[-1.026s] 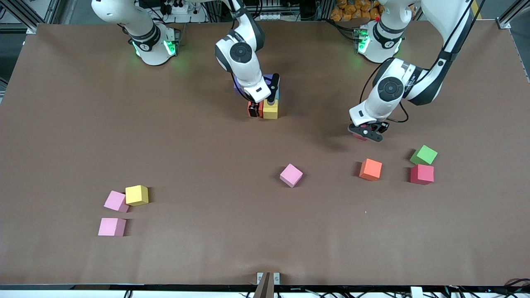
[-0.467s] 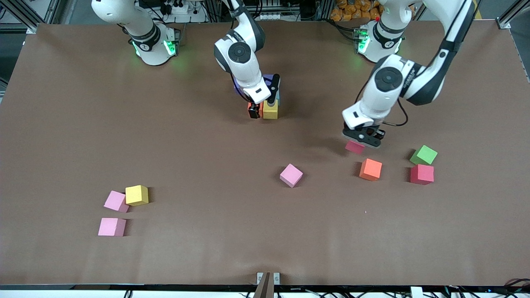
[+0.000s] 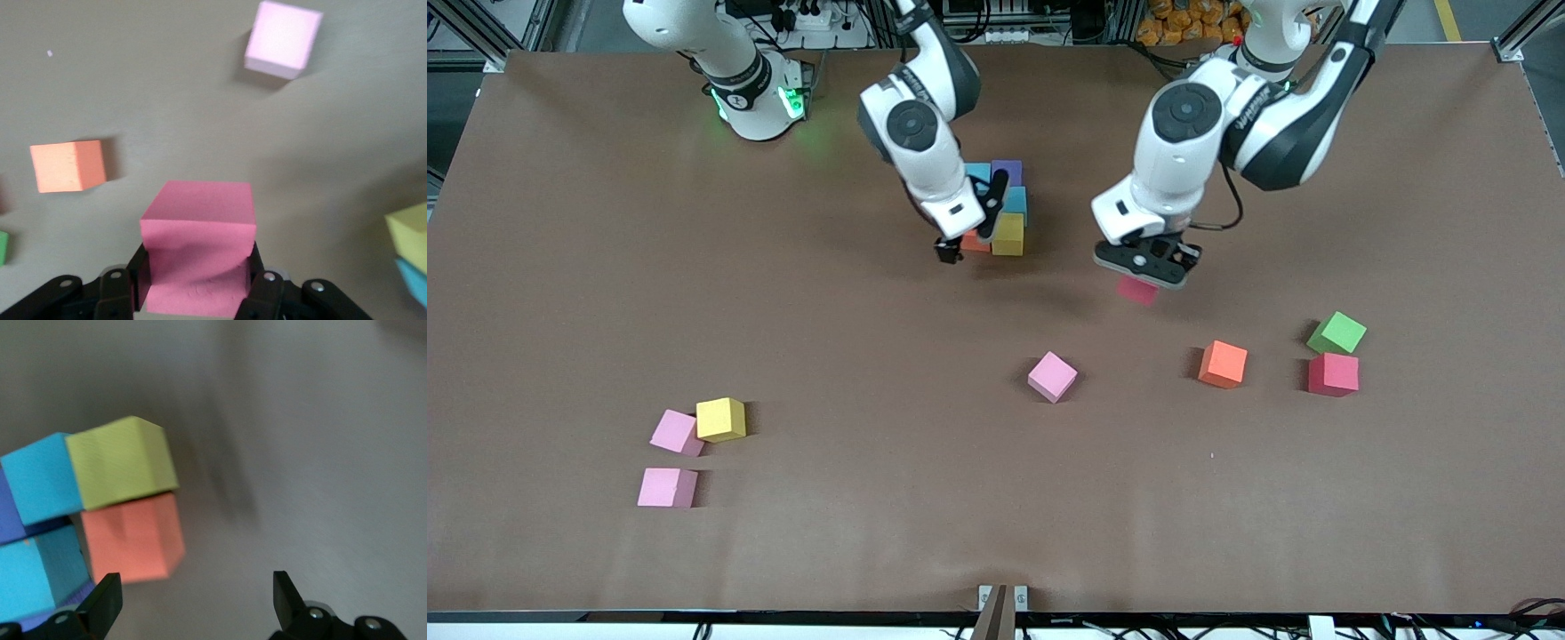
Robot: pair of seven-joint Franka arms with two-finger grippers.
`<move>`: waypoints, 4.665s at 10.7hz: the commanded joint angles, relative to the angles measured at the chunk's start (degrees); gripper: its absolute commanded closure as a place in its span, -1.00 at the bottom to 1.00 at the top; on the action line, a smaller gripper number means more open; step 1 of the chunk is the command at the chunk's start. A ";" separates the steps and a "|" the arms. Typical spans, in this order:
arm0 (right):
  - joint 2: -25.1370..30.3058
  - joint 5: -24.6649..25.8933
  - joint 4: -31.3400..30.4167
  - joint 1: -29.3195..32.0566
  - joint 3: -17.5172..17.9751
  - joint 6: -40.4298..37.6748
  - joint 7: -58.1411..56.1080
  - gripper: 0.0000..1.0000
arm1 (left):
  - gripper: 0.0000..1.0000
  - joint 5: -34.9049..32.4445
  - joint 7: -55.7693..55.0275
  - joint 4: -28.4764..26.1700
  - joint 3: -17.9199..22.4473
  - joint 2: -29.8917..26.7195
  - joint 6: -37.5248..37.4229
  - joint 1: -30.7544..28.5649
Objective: Form number 2 with 11 blocks
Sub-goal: 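Carry the pink cube with the left gripper while the right gripper reaches yellow, then grasp the yellow cube with the right gripper while the left gripper lowers pink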
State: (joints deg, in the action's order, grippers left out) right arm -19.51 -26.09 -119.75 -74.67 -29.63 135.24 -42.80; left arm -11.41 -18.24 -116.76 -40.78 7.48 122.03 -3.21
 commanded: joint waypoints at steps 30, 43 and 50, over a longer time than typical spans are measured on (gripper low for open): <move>-26.64 -4.92 34.24 58.50 7.40 -17.83 -71.54 -1.00 | 0.81 4.03 27.20 38.62 36.91 32.86 -7.94 66.31; -27.16 -5.37 34.58 58.50 7.40 -14.83 -73.30 -0.51 | 0.81 3.85 32.13 38.62 37.71 35.76 -3.64 67.64; -27.08 -5.28 35.02 57.88 7.31 -14.92 -71.99 0.16 | 0.80 3.33 32.21 38.27 37.71 37.08 -3.64 68.07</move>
State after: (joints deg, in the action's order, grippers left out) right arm -46.51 -30.15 -85.13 -17.32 -23.18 120.05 -114.31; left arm -8.63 12.36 -79.58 -4.24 43.89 118.32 63.92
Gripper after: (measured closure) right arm 0.414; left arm 0.432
